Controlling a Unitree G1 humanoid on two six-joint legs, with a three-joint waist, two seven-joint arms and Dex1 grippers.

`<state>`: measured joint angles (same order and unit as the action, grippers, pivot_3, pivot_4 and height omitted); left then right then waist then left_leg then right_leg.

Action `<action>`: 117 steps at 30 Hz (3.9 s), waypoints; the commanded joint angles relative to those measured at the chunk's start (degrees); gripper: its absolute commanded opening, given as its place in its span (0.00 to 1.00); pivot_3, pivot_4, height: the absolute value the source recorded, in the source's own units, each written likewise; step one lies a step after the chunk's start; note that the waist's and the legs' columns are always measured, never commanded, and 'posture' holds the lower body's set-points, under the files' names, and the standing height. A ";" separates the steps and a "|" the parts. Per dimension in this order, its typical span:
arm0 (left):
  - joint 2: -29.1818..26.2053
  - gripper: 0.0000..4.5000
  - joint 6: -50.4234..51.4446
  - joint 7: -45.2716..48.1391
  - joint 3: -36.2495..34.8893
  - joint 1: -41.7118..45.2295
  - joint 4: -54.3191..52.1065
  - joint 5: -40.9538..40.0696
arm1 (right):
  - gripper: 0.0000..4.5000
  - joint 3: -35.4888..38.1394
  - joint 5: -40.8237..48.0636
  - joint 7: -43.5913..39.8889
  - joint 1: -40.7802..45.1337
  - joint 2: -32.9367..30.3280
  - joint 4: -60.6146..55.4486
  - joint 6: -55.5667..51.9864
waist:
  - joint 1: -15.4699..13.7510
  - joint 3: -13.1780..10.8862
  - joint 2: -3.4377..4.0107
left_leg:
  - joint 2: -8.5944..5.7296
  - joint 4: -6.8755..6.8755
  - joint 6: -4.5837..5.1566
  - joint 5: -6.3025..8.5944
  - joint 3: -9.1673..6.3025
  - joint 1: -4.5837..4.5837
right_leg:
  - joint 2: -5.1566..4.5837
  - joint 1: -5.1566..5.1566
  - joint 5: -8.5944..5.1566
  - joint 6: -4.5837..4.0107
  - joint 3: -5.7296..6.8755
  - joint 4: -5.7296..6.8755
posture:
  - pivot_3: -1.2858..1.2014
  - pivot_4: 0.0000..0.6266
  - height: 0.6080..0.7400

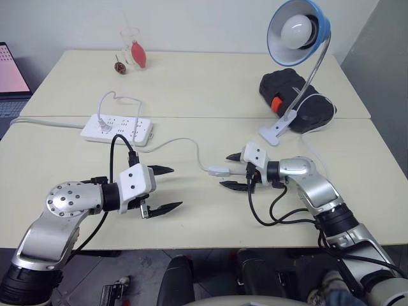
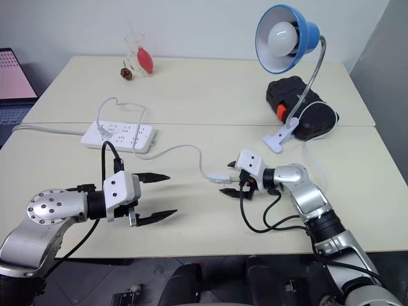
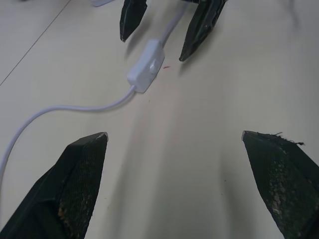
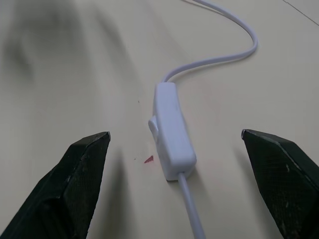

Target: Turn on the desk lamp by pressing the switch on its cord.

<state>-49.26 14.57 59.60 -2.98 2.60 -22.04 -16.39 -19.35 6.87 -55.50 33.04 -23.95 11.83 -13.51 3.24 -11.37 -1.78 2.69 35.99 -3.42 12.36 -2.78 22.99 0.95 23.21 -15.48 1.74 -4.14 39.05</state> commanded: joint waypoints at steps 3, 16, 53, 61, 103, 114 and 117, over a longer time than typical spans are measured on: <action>-0.31 1.00 -0.21 -0.34 -0.35 0.37 -1.40 -0.28 | 0.99 0.87 -0.59 -2.52 2.75 0.34 3.04 3.26 | -0.01 0.00 0.00 | 0.00 0.00 0.00 0.00 0.00 0.00 | 0.00 0.00 0.00 0.00 0.00 0.00 | 0.52 0.24 1.00; -0.36 1.00 -0.54 -0.93 -0.60 0.66 -0.97 0.14 | 0.60 0.99 -1.62 -3.67 3.24 1.43 6.55 5.57 | -0.01 0.00 0.00 | 0.00 -0.01 0.00 0.00 0.00 0.00 | 0.00 0.00 0.00 -0.01 -0.01 0.00 | 0.52 0.24 1.00; 3.32 1.00 14.39 1.66 4.68 14.72 -2.14 -14.26 | 0.09 1.90 10.98 -19.27 6.54 -6.76 -16.33 -16.33 | -0.04 -0.01 0.02 | -0.01 0.02 0.00 0.00 -0.07 0.02 | 0.02 -0.02 -0.01 0.00 0.04 0.01 | 0.52 0.24 1.00; 5.29 1.00 13.58 1.77 7.93 16.16 -0.72 -12.42 | 0.09 1.26 11.89 -18.05 6.58 -7.19 -19.15 -21.27 | -0.05 -0.01 0.02 | -0.01 0.02 0.00 0.00 -0.08 0.03 | 0.02 -0.02 -0.01 0.00 0.04 0.01 | 0.52 0.24 1.00; 7.65 0.53 7.18 5.95 9.45 19.28 5.11 -8.78 | 0.09 0.55 11.73 -19.90 7.42 -7.79 -19.04 -18.67 | -0.05 -0.01 0.01 | -0.03 0.02 0.00 0.00 -0.09 0.04 | 0.02 -0.01 -0.01 0.00 0.05 -0.01 | 0.52 0.24 1.00; 6.53 0.53 15.24 5.68 9.53 19.06 0.82 -13.14 | 0.09 0.87 12.54 -20.04 7.47 -7.63 -18.79 -19.65 | -0.02 -0.01 0.02 | -0.02 0.01 0.00 0.00 -0.10 0.04 | 0.03 -0.01 -0.01 0.00 0.05 -0.01 | 0.52 0.24 1.00; 6.25 0.53 14.38 5.86 9.92 18.84 1.51 -11.83 | 0.09 0.82 12.65 -20.00 7.55 -7.66 -18.76 -19.57 | -0.03 -0.01 0.01 | -0.02 0.02 0.00 0.00 -0.10 0.04 | 0.03 -0.01 -0.01 0.00 0.05 -0.01 | 0.52 0.24 1.00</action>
<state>-42.50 29.75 65.50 7.48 21.09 -19.63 -28.63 -19.32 18.31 -75.06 39.33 -31.47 -5.56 -33.15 3.22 -11.38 -1.76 2.67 36.01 -3.42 12.36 -2.88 23.04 0.98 23.20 -15.49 1.75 -4.09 39.05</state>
